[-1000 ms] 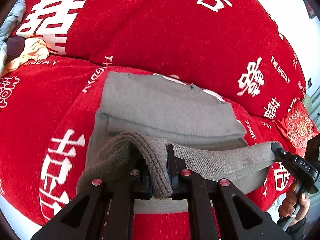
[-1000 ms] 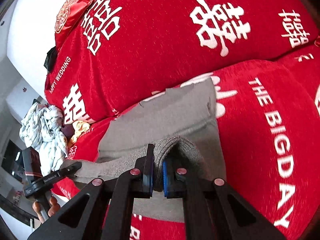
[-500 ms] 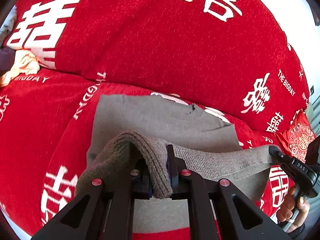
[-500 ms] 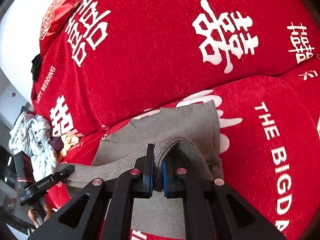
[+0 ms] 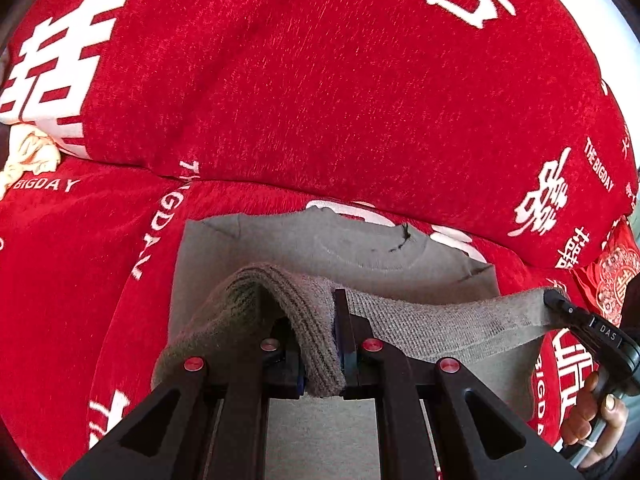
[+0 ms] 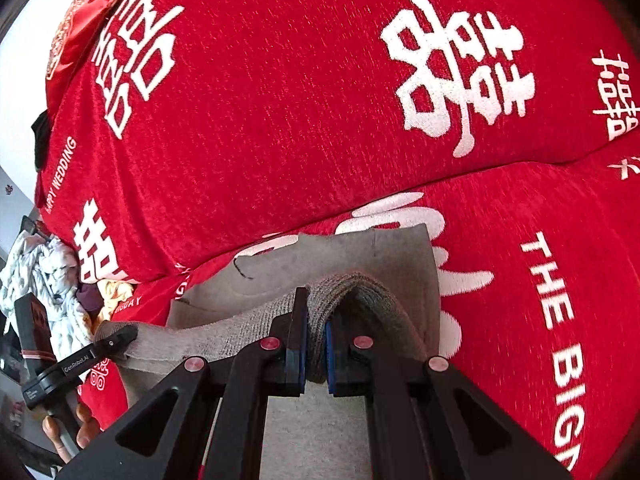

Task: Fold small clothes
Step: 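Lay the folded hem onto the sweater and open both tools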

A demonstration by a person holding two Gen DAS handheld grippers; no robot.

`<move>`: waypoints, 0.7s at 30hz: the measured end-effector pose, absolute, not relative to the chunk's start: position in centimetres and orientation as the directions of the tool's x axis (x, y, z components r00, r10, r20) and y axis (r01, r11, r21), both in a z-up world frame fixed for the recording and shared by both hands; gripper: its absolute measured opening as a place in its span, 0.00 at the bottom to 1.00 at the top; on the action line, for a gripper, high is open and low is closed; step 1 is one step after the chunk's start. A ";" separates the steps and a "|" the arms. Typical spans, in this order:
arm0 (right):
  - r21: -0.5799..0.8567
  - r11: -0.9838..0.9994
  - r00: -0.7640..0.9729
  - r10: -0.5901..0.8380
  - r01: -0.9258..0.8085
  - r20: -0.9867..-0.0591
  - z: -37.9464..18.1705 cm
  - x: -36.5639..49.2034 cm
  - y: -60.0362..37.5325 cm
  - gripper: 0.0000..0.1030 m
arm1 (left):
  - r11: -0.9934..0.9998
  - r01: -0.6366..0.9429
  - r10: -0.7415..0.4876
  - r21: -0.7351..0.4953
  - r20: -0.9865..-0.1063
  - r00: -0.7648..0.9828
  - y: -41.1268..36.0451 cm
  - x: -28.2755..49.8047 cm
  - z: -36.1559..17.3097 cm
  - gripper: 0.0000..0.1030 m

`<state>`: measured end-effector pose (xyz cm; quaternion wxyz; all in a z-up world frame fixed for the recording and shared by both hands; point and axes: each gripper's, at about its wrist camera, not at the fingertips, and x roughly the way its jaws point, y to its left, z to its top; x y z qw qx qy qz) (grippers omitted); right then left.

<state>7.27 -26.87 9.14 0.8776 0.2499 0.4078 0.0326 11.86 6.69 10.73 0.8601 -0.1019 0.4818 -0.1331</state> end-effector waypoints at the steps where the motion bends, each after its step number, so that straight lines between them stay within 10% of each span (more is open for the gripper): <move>1: 0.463 0.874 0.663 0.259 0.149 -0.703 9.0 7.7 -26.9 0.07 | 0.945 0.128 -0.324 -0.302 -0.805 0.497 6.6 12.4 10.6 0.11; 21: 0.457 0.862 0.582 0.260 0.218 -0.770 3.3 15.0 -28.2 0.07 | 0.956 0.090 -0.293 -0.281 -0.872 0.392 4.9 20.3 5.4 0.11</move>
